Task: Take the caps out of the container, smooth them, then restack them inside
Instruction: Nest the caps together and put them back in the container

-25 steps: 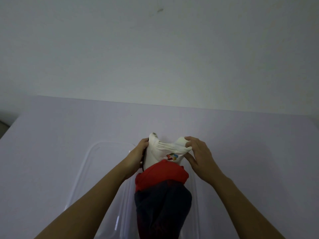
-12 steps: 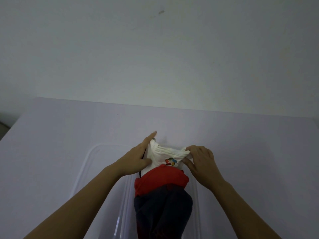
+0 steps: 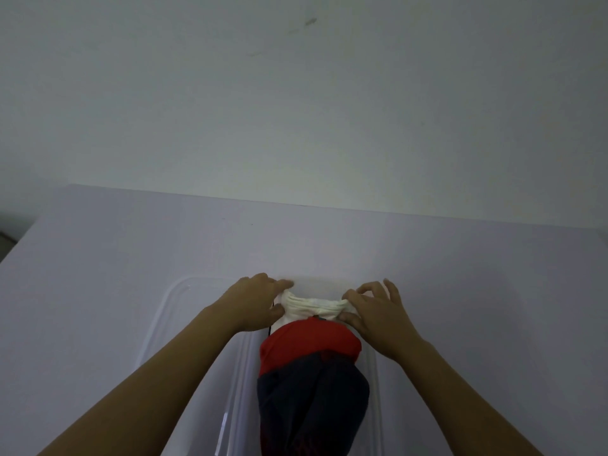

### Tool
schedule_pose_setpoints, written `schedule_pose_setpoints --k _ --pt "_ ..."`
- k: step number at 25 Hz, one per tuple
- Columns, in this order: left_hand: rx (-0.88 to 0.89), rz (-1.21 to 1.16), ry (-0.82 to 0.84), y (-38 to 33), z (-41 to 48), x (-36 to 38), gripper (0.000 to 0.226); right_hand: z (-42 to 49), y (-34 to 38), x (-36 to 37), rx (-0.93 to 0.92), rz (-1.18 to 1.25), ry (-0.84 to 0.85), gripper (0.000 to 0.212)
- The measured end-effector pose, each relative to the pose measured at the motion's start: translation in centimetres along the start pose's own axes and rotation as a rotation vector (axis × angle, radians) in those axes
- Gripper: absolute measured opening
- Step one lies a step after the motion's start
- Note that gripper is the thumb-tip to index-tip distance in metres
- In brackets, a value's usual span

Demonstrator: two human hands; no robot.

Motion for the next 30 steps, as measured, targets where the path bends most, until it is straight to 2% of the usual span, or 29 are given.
schedule_pose_setpoints --k 2,4,6,7,9,10,12,13,14,16,18,23,26,28,30 --pt "-0.014 0.006 0.022 0.0 0.2 0.0 0.053 0.2 -0.2 -0.4 0.042 0.026 0.139 0.061" --pt "-0.046 -0.036 0.023 0.0 0.2 -0.1 0.051 0.7 0.0 -0.9 0.001 0.003 0.166 0.092" --pt "-0.062 0.021 -0.03 -0.2 0.5 0.1 0.053 1.3 0.0 -1.0 0.008 -0.006 0.193 0.105" --pt "-0.065 0.034 -0.059 -0.4 0.6 0.2 0.051 1.4 0.1 -1.0 0.027 -0.005 0.211 0.098" --pt "-0.078 -0.059 -0.151 -0.8 0.6 0.3 0.041 1.5 0.3 -1.1 0.105 0.112 0.24 0.065" --pt "-0.087 -0.155 -0.22 -1.0 0.3 -0.1 0.036 1.4 0.3 -1.2 0.121 0.218 0.199 0.052" --pt "-0.097 -0.363 -0.324 -1.2 -0.9 -1.0 0.026 0.7 0.3 -1.6 0.091 0.451 0.012 0.045" --pt "-0.089 -0.438 -0.283 -1.3 -1.6 -1.3 0.027 0.2 0.3 -2.1 0.09 0.532 -0.018 0.043" --pt "-0.069 -0.466 -0.173 -1.5 -2.3 -1.7 0.032 -0.3 0.5 -2.8 0.092 0.573 0.022 0.042" --pt "-0.034 -0.423 0.087 -1.8 -3.4 -1.1 0.045 -1.1 1.4 -3.2 0.115 0.522 0.254 0.047" --pt "-0.041 -0.38 0.14 -1.8 -3.6 -0.3 0.047 -1.5 1.7 -2.8 0.101 0.464 0.33 0.057" --pt "-0.176 -0.261 0.029 -2.5 -3.7 0.7 0.042 -2.1 3.4 -0.5 0.172 0.549 0.209 0.05" --pt "-0.197 -0.278 -0.089 -3.3 -4.6 1.2 0.044 -4.0 5.0 -1.1 0.138 0.615 -0.051 0.049" --pt "-0.23 -0.368 -0.244 -3.5 -5.6 1.6 0.043 -6.3 6.9 -1.3 0.065 0.634 -0.21 0.037" --pt "-0.355 -0.48 -0.461 -3.0 -7.1 1.8 0.04 -8.7 9.1 -0.3 -0.042 0.475 -0.257 0.035"
Point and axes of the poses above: each hand's wrist, its own z-axis towards the middle knuckle, its own x-axis out of the palm, y = z × x, the point moved 1 cm from there along z, towards the middle knuckle, and after that the axes turned 12 degrees about z, right-handed, at the moved point
